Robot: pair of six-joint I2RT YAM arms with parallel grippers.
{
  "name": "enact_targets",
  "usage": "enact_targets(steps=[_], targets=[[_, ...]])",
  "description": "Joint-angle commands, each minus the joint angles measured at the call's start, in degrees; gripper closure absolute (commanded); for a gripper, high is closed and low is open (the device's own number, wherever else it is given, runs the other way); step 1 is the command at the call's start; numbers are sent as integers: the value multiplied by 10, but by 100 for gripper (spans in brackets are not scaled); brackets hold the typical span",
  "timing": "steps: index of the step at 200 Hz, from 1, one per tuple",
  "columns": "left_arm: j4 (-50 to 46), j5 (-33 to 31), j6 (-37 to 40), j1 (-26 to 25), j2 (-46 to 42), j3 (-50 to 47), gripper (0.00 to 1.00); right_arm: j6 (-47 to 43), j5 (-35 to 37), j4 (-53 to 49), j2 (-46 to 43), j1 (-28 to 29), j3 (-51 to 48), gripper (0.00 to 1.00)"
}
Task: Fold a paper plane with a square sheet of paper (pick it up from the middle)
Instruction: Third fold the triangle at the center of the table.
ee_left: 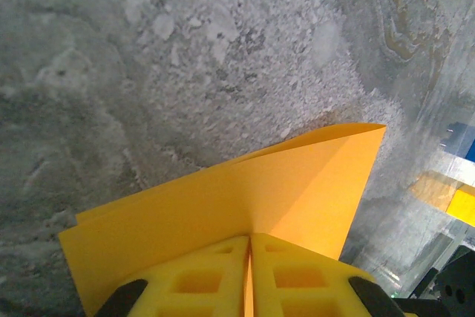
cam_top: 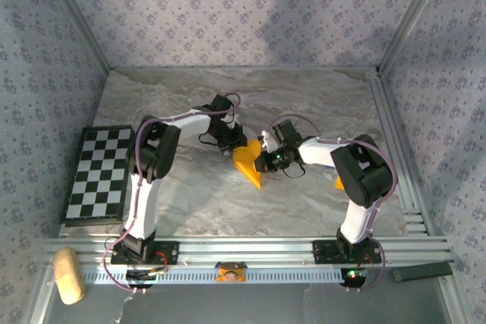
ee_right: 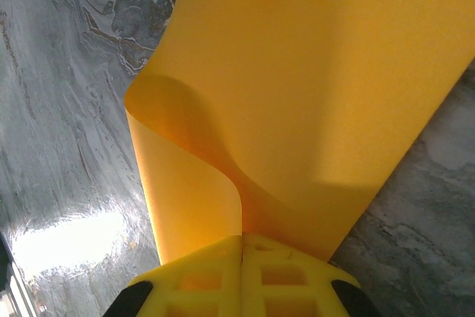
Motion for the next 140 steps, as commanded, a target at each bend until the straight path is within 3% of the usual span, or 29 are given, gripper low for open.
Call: enact_targets(steps=[1, 140], targets=[[-33, -20, 9, -6, 21, -16, 89, -12, 4, -13, 0, 3, 7, 97], [-34, -20, 9, -6, 23, -14, 90, -17, 27, -24, 7, 9, 7, 97]])
